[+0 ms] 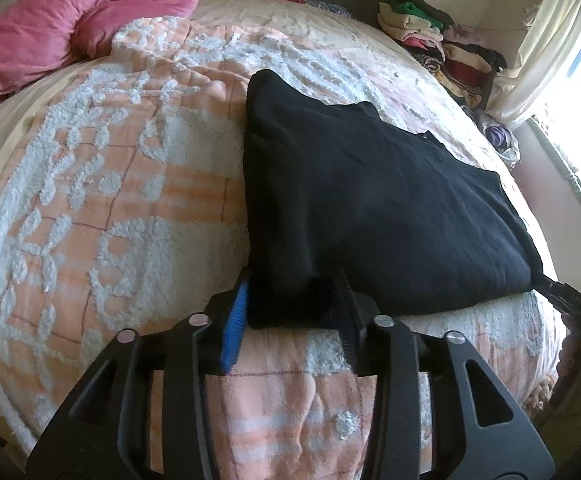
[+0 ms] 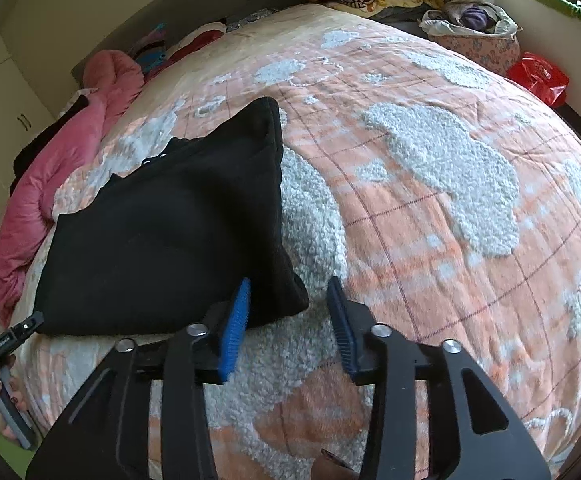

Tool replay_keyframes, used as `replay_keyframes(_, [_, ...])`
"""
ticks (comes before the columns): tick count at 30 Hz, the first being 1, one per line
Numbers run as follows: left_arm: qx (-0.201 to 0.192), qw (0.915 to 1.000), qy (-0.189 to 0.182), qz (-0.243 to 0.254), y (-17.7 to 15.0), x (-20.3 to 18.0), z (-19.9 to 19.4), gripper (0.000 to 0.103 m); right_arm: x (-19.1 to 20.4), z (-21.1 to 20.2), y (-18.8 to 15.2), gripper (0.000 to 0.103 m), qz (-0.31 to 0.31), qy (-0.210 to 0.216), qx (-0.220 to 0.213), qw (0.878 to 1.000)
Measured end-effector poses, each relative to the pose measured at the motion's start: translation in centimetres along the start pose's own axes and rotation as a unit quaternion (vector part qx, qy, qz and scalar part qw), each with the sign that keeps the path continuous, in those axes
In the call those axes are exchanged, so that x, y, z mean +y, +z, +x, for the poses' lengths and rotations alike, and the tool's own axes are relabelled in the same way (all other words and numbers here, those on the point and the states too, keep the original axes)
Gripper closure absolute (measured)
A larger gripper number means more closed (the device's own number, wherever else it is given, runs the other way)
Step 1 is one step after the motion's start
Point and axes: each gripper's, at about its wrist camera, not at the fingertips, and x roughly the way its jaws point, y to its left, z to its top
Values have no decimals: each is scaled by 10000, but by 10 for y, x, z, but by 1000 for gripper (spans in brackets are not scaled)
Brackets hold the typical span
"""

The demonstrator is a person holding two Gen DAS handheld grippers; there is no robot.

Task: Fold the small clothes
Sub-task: 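Press the folded edge flat with the right gripper and release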

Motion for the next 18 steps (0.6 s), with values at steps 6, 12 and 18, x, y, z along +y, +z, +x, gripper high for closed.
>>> replay_keyframes(6, [-45, 10000, 12, 37, -1, -6, -5, 59, 0, -8, -3, 46, 60, 68, -111, 9999])
replay_keyframes(12, [-117, 9998, 73, 142, -2, -14, -14, 46, 3, -21, -5, 7, 29, 53, -334, 9994])
replay_keyframes(18, [-197, 9995, 108, 206, -2, -19, -20, 27, 9, -33, -8, 5, -105, 166, -492, 9986])
